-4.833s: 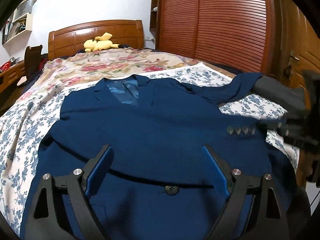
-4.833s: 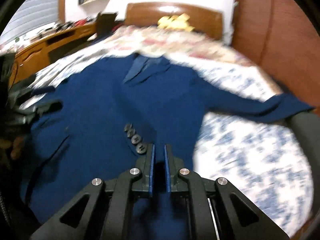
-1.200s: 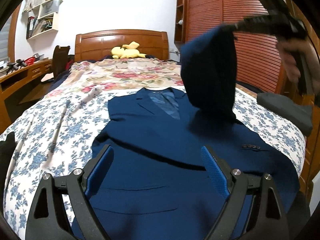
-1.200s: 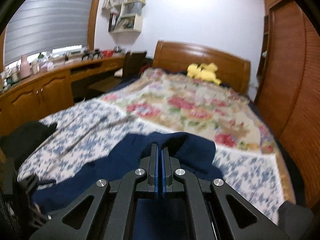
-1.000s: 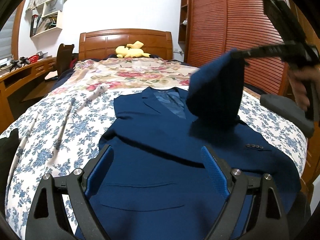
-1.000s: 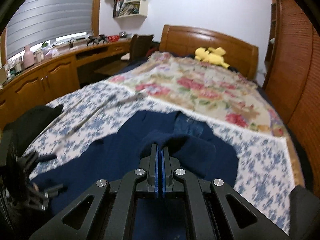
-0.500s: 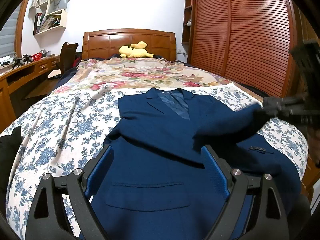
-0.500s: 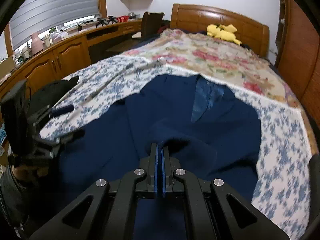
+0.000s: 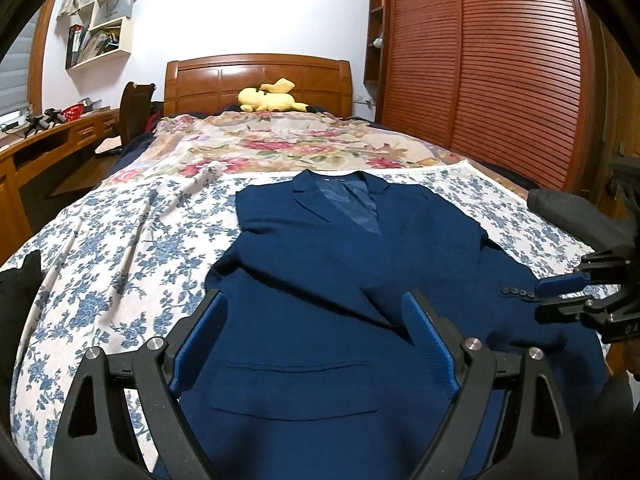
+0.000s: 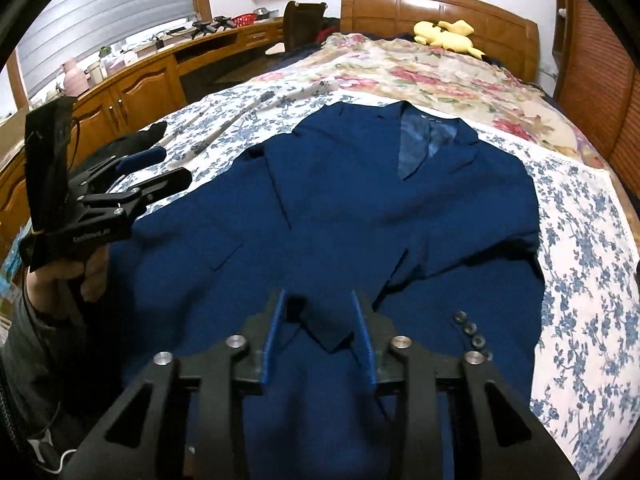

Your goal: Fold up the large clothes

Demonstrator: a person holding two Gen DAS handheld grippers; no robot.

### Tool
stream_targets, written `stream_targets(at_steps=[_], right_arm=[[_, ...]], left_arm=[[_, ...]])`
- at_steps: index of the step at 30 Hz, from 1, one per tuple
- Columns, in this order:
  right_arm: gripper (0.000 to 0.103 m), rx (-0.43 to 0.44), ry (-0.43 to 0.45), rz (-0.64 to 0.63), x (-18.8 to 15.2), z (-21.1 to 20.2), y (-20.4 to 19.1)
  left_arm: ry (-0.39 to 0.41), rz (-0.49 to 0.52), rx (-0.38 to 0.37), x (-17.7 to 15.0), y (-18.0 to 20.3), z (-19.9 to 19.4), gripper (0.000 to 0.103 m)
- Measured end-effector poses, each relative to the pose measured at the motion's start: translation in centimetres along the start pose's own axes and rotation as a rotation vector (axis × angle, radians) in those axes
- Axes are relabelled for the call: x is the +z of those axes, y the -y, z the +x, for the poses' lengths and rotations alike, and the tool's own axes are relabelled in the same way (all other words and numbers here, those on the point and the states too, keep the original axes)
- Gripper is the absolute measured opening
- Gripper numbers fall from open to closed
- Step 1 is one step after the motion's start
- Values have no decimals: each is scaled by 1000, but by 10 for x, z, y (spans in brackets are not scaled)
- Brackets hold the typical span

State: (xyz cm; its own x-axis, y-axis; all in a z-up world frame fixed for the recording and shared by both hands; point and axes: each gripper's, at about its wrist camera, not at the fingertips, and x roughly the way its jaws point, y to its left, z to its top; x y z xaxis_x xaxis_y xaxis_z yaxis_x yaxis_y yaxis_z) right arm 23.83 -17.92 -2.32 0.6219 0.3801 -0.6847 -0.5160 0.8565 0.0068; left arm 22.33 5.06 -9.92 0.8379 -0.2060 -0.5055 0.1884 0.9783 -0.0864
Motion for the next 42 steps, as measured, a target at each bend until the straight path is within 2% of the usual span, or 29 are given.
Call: stream_targets(at_steps=[9, 14, 15, 18, 19, 20, 23, 31, 37, 42], right_arm=[[36, -132, 26, 83, -16, 30, 56], [36, -157, 29, 121, -26, 48, 69], [36, -158, 30, 121, -27, 51, 69], [36, -131, 43, 108, -39, 53, 72], [36, -121, 42, 98, -45, 53, 70], [36, -121, 36, 92, -47, 55, 69], [36, -105, 44, 74, -53, 53, 76], [36, -68, 47, 29, -73, 38, 92], [36, -61, 55, 53, -82, 29, 100], [36, -54, 53, 54, -88, 23, 97]], left_arm=[[-50, 67, -27, -8, 34, 15, 89], [-75, 96, -59, -9, 59, 21, 88], [-82, 99, -70, -10, 64, 22, 85], [-103, 119, -111, -10, 81, 24, 66], [-110, 132, -130, -11, 88, 24, 50], [-124, 145, -139, -11, 94, 25, 43], [-139, 162, -140, -10, 110, 26, 38], [-225, 215, -159, -12, 162, 37, 35], [-296, 241, -111, -16, 185, 57, 35], [-337, 243, -30, -19, 189, 75, 35]])
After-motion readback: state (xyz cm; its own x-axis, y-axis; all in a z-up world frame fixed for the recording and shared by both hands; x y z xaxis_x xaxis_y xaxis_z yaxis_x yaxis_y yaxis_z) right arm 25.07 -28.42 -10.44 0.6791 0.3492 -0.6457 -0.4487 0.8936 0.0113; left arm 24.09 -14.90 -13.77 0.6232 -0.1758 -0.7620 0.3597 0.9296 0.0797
